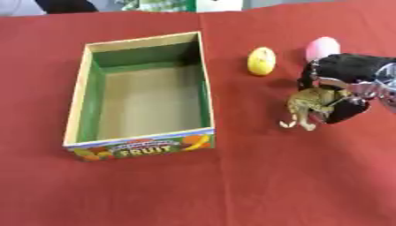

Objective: Pick up objects on the table and place them in the box.

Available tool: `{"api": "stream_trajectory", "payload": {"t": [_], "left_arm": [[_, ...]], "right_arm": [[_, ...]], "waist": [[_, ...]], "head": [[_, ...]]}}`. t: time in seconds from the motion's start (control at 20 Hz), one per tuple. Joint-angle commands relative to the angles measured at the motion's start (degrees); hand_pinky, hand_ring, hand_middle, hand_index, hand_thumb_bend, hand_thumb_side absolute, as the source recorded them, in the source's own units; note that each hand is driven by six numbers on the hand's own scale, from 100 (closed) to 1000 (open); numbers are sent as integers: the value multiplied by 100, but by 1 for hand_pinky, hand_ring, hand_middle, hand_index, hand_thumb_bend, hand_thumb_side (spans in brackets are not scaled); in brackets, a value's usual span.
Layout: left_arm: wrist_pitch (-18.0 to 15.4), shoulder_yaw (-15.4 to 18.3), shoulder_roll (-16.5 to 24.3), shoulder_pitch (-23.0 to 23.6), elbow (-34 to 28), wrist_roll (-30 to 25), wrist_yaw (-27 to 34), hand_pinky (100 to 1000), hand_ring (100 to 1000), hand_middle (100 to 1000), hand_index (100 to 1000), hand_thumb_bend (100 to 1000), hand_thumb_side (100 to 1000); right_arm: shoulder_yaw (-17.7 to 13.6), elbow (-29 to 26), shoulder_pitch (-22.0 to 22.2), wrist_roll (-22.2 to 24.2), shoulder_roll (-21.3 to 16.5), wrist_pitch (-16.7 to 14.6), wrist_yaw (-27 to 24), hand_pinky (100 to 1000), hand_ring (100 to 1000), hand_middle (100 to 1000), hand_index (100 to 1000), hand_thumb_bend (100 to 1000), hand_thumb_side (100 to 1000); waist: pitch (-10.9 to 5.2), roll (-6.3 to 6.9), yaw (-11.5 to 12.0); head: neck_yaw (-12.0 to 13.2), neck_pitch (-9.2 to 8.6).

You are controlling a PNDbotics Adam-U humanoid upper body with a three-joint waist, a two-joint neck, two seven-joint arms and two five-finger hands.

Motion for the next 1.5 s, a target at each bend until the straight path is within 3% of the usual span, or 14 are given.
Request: {"api": "stream_trajectory", "payload": {"t": [0.05,0.15,0.95,1.25,1.5], "left_arm": [[5,5,114,-43,-84,-6,6,515,608,669,727,100,856],[10,4,118,-41,-84,-5,8,513,608,669,727,100,856],[35,-10,174,-22,-84,14,4,506,610,669,724,100,851],[32,-21,188,-25,-84,9,10,505,611,669,723,100,851],[26,-29,188,-33,-84,7,18,505,612,670,723,100,851]], "right_arm": [[-173,-281,-70,5,-315,65,-114,694,721,462,554,100,365],[-196,-390,-80,22,-355,85,-149,686,715,451,542,100,401],[-170,-923,-674,300,-383,63,-158,675,714,443,522,100,371],[11,-793,-1306,494,-80,-39,-90,673,714,440,520,100,365],[202,-454,-1971,647,383,-127,-10,673,715,441,520,100,361]], "waist": [[-155,-40,-7],[-171,-53,-13],[-284,-189,-24],[-314,-218,-24],[-330,-225,-23]], "head": [[2,-2],[-2,1],[-17,35],[-26,57],[-41,74]]}}
